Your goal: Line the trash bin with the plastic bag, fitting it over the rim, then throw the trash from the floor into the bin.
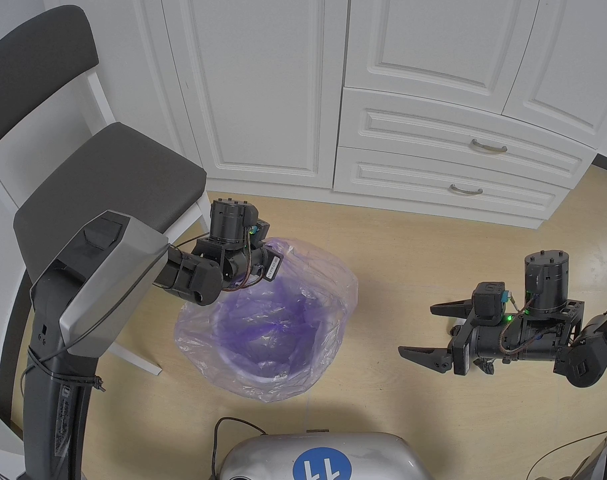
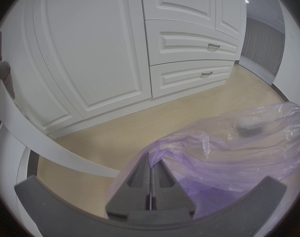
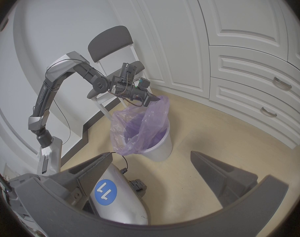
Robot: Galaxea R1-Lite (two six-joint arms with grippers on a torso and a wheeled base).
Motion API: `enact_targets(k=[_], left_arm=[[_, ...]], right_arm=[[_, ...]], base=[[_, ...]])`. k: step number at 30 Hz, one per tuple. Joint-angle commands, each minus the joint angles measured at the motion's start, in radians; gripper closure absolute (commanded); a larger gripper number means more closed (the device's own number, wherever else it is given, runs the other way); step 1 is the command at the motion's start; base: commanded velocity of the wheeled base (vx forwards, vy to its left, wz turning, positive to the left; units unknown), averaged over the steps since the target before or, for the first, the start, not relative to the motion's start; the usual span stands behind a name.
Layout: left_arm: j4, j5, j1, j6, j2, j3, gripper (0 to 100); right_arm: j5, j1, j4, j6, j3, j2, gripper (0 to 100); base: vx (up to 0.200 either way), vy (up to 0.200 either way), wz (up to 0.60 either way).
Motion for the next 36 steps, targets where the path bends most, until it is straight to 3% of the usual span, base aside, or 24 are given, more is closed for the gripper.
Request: enact_targets(k=[1, 8, 11, 16, 21, 24, 28, 33, 36], left_arm=[[0.006, -0.002, 0.0, 0.0, -0.002, 0.001, 0], [0.016, -0.014, 0.001, -0.011, -0.08, 0.074, 0], [0.018, -0.068, 0.0, -0.014, -0.189, 0.202, 0], [0.007, -0.085, 0.001, -0.014, -0.333, 0.406, 0], [-0.01, -0.072, 0.006, -0.04, -0.382, 0.473, 0], [-0.025, -0.069, 0.006, -0.092, -0.413, 0.515, 0], [-0.059, -0.08, -0.002, -0.103, -0.519, 0.66, 0], [-0.171, -0.069, -0.028, -0.103, -0.578, 0.817, 0], [-0.278, -0.066, -0.031, -0.103, -0.589, 0.935, 0]], right_arm=[[0.0, 0.0, -0.001, -0.001, 0.002, -0.009, 0], [0.0, 0.0, -0.001, -0.001, 0.005, -0.023, 0], [0.0, 0.005, 0.002, -0.001, 0.006, -0.035, 0], [-0.001, 0.012, 0.01, -0.001, 0.009, -0.056, 0], [-0.008, 0.045, 0.005, 0.002, 0.009, -0.059, 0], [-0.073, 0.081, 0.001, 0.002, 0.008, -0.059, 0], [-0.261, 0.158, -0.004, -0.002, -0.049, -0.047, 0], [-0.354, 0.232, 0.007, -0.017, -0.152, -0.023, 0], [-0.419, 0.258, 0.007, -0.108, -0.208, 0.011, 0]], base=[[0.0, 0.0, 0.0], [0.0, 0.0, 0.0], [0.0, 0.0, 0.0], [0.0, 0.0, 0.0], [0.0, 0.0, 0.0], [0.0, 0.0, 0.0], [0.0, 0.0, 0.0], [0.0, 0.0, 0.0], [0.0, 0.0, 0.0]])
